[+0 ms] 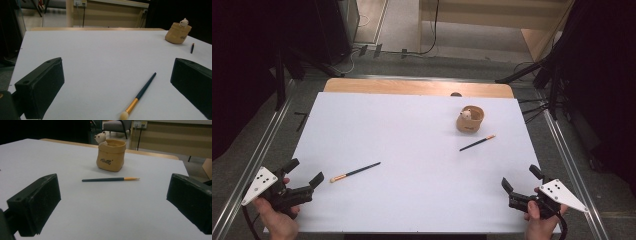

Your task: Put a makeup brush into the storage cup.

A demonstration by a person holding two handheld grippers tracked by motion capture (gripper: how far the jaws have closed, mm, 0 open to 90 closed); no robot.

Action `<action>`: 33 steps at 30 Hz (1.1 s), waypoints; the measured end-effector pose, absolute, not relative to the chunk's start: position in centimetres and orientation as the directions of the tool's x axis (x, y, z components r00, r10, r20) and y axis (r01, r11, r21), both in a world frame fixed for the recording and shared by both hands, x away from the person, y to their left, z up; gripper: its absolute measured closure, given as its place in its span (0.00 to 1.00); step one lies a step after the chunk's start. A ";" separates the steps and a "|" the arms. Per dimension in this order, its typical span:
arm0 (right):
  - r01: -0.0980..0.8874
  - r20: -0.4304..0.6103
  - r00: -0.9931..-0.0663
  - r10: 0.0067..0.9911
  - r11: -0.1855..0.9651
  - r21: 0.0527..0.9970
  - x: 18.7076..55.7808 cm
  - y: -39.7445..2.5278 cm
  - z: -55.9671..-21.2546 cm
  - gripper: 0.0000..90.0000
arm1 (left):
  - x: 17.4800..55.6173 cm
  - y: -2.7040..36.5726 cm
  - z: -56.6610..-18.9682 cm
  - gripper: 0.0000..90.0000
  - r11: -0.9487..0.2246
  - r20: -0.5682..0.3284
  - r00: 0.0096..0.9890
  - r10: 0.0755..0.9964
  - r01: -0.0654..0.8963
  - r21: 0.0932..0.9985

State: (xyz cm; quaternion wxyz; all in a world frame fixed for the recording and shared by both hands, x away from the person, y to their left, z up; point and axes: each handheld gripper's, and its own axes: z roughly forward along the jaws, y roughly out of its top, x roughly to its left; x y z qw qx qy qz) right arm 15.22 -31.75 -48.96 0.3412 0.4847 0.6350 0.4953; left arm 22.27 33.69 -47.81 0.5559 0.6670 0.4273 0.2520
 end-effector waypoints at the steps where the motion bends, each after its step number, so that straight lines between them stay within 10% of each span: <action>1: 0.278 0.047 -0.297 0.954 0.039 0.960 15.2 -31.8 -49.0 0.00 | 22.3 33.7 -47.8 0.00 -0.017 -0.139 0.508 0.850 0.290 0.957; 33: 0.294 0.019 -0.358 0.934 0.093 0.951 16.3 -30.0 -48.0 0.00 | 27.1 29.4 -41.6 0.00 -0.249 -0.055 0.679 0.732 0.342 0.906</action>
